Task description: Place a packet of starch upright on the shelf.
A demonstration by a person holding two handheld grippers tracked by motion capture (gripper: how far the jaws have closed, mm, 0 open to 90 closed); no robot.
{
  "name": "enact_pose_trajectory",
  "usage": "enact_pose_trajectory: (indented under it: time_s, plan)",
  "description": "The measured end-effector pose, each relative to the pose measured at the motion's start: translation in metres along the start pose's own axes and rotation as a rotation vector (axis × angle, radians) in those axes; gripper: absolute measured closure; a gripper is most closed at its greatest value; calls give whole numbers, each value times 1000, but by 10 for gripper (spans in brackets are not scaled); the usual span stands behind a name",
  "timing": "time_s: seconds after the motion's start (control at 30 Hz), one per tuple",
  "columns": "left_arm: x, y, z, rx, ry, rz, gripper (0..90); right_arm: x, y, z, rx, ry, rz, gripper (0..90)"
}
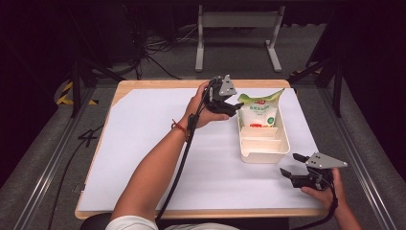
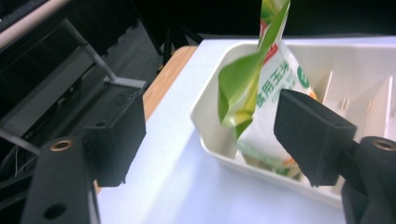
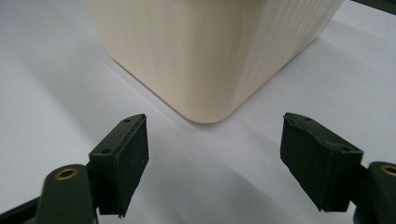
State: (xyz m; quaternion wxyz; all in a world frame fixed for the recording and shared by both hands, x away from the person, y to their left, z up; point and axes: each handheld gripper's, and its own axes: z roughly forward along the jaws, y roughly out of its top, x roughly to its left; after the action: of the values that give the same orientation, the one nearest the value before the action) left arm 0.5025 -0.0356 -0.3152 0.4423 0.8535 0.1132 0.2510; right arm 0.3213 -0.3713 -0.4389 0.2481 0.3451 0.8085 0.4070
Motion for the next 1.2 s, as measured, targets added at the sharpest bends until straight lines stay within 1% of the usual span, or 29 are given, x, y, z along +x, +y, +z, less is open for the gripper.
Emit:
enact_pose_trajectory:
  time_s: [0.07,0.13,0.17,0.2,0.23,0.27,0.3,0.33,0.4,0.43,0.47,0.53,0.6,0.63,0.8,0.87,0.9,0.93,1.1,1.2]
  plan:
    - [1,-3,-3,2,5,0,234,0,0,0,1,0,-1,235]
    - [2,-7,-5,26,10,-1,222,0,0,0,3,0,-2,236]
    - [2,-7,-5,26,10,-1,214,0,0,0,3,0,-2,236]
    - [2,-10,-6,32,12,4,210,0,0,0,2,0,-3,236]
    - [2,-15,-8,48,20,10,203,0,0,0,2,0,-3,236]
    - [2,-15,-8,48,20,10,191,0,0,0,2,0,-3,236]
    - [2,-18,-9,58,15,6,178,0,0,0,3,-1,-2,236]
    - [3,-23,-11,64,22,2,175,1,0,0,4,-2,-2,236]
    - [3,-25,-13,64,24,0,173,1,0,0,5,-1,-3,236]
    - [4,-28,-14,65,21,-4,173,1,0,1,5,-3,-6,236]
    - [5,-33,-17,70,26,-11,171,1,0,1,5,-3,-6,236]
    - [5,-35,-19,72,24,-9,171,1,0,0,4,-3,-5,236]
    - [6,-40,-23,87,34,-2,168,1,0,0,4,-5,-3,235]
    - [6,-42,-25,90,32,-4,167,1,0,0,4,-5,-3,236]
    - [6,-52,-35,96,37,-8,159,1,1,0,5,-5,-8,235]
    - [6,-55,-39,102,42,-6,158,1,1,0,5,-7,-5,235]
    - [6,-59,-44,102,46,-3,157,1,1,0,4,-8,-4,236]
    - [6,-59,-44,102,46,-3,157,1,1,0,4,-8,-4,236]
    - [4,-69,-54,102,49,-15,155,2,1,0,6,-8,-7,235]
    - [3,-75,-58,112,52,-11,154,2,1,0,5,-9,-7,235]
